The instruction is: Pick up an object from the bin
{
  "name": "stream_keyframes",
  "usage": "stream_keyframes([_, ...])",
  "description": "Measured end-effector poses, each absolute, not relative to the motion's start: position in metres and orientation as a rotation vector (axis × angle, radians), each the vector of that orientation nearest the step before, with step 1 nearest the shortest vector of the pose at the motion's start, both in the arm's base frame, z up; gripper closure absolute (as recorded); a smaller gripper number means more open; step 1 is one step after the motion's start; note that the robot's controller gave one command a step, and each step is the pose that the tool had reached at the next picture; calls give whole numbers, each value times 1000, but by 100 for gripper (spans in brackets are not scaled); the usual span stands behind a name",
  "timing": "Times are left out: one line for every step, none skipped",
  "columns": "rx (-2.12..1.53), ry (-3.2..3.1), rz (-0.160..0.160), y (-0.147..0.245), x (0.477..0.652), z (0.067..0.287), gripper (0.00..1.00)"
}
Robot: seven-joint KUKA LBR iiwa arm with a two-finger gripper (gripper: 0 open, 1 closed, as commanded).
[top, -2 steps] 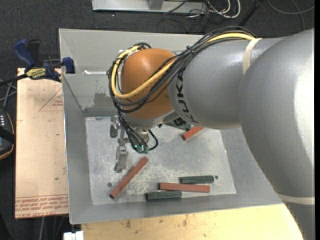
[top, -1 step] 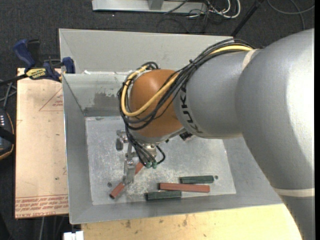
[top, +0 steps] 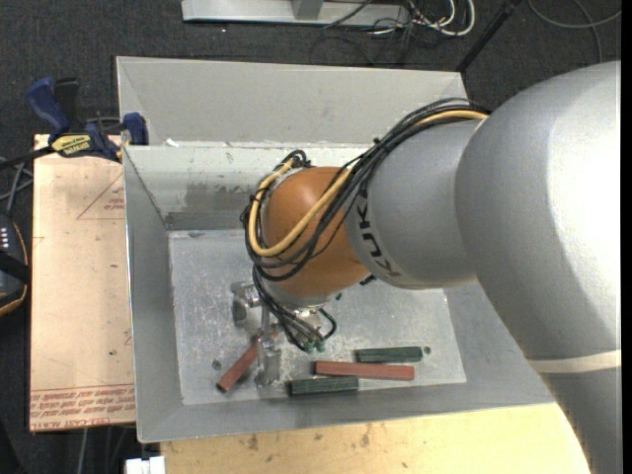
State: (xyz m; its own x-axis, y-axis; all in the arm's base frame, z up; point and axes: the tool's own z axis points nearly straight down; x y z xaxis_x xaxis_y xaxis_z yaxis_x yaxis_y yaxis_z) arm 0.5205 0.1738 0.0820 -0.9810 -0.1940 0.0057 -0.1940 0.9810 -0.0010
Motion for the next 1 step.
stream_keyframes([621,-3080,-2,189,520,70,100])
